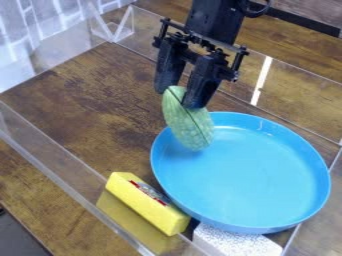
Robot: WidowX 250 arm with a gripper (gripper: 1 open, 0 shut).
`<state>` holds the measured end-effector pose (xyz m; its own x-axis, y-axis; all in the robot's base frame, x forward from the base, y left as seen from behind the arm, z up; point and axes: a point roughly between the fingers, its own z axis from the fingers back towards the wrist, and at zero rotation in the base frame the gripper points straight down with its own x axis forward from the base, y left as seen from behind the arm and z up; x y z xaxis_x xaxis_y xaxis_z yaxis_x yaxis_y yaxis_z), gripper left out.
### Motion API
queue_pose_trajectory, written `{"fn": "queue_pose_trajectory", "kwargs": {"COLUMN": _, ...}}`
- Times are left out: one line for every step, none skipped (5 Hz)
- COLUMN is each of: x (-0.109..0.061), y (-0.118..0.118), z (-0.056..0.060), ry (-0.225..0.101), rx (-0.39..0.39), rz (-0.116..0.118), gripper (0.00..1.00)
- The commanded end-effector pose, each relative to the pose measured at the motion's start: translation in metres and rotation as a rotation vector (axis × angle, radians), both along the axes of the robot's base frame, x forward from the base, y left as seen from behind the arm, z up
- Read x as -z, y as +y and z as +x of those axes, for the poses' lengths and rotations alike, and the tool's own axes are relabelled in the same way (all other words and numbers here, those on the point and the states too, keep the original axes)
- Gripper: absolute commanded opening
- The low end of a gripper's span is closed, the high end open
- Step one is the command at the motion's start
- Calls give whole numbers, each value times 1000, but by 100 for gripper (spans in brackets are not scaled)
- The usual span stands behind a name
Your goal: Put the green object in the blue tray
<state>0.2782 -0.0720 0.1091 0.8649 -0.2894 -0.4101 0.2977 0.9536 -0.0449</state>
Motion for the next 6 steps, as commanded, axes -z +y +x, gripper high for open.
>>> {"fn": "queue_pose_trajectory", "kwargs": {"x": -29, "y": -6, "z": -4, "ry": -83, "rx": 25, "rz": -21, "gripper": 0}}
{"fn": "queue_pose_trajectory", "kwargs": {"x": -29, "y": -7, "z": -6, "ry": -78, "rx": 29, "rz": -22, "gripper": 0}}
{"fn": "queue_pose_trajectory", "kwargs": {"x": -30, "y": -9, "z": -8, "ry": -72, "rx": 34, "rz": -22, "gripper": 0}}
{"fn": "queue_pose_trajectory", "kwargs": {"x": -30, "y": -10, "z": -10, "ry": -67, "rx": 40, "rz": -21, "gripper": 0}}
{"fn": "queue_pose_trajectory", "kwargs": {"x": -30, "y": -13, "z": -12, "ry": -61, "rx": 44, "rz": -20, "gripper": 0}}
{"fn": "queue_pose_trajectory", "kwargs": {"x": -30, "y": -15, "z": -14, "ry": -55, "rx": 50, "rz": -18, "gripper": 0}}
